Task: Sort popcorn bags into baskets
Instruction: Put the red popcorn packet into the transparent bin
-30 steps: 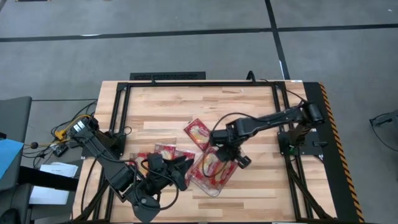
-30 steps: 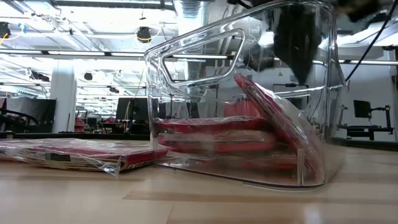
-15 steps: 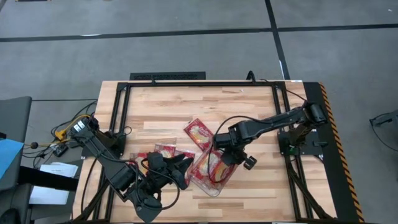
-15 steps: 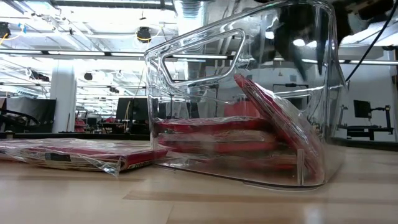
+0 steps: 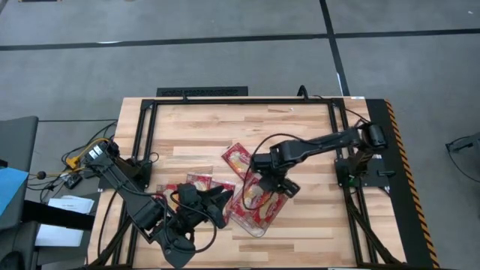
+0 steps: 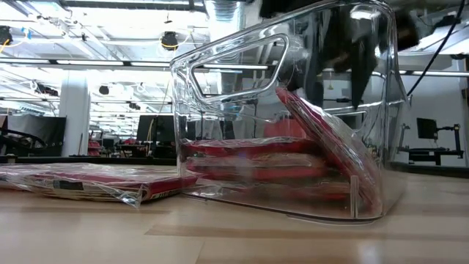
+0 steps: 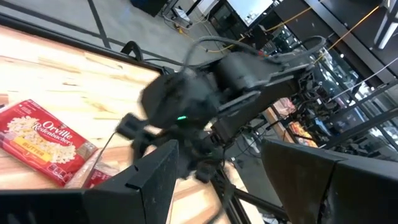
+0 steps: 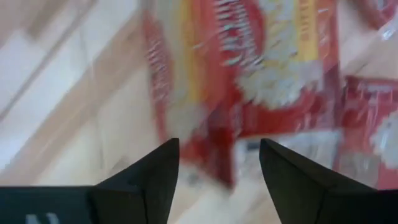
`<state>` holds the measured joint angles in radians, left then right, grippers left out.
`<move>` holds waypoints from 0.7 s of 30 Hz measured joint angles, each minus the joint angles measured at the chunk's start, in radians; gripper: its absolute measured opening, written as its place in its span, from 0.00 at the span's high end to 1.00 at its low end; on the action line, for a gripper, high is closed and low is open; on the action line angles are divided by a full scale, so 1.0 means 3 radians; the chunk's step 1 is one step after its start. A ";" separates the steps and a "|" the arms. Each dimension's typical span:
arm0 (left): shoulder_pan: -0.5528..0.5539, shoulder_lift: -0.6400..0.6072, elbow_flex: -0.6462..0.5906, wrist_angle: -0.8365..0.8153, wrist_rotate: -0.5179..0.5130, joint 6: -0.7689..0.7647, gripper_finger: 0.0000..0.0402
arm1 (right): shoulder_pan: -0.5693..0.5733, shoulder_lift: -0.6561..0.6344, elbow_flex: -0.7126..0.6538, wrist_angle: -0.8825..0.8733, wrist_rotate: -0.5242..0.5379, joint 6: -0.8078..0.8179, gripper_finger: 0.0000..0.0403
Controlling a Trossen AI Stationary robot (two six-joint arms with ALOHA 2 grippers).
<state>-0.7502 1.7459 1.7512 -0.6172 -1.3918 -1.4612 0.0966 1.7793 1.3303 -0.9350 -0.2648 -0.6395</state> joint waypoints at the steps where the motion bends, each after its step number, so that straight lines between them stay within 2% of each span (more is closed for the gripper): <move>1: 0.0000 0.0001 0.0001 -0.0002 0.0000 0.0000 0.45 | -0.0010 0.0032 -0.0051 0.0024 0.0009 0.0002 0.41; 6: 0.0000 0.0001 0.0001 -0.0015 -0.0001 -0.0008 0.45 | -0.0017 0.0114 -0.0141 -0.0041 0.0019 -0.0067 0.53; 13: 0.0000 0.0001 0.0000 -0.0116 -0.0005 -0.0075 0.45 | -0.0016 0.0051 -0.0090 -0.0166 -0.0007 -0.0165 0.94; 21: 0.0000 0.0001 0.0001 -0.0205 -0.0008 -0.0230 0.45 | 0.0007 0.0055 0.0316 -0.0428 -0.0045 -0.0168 0.98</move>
<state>-0.7502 1.7462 1.7515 -0.6786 -1.3941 -1.5302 0.0986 1.7958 1.4252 -1.0634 -0.2784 -0.6899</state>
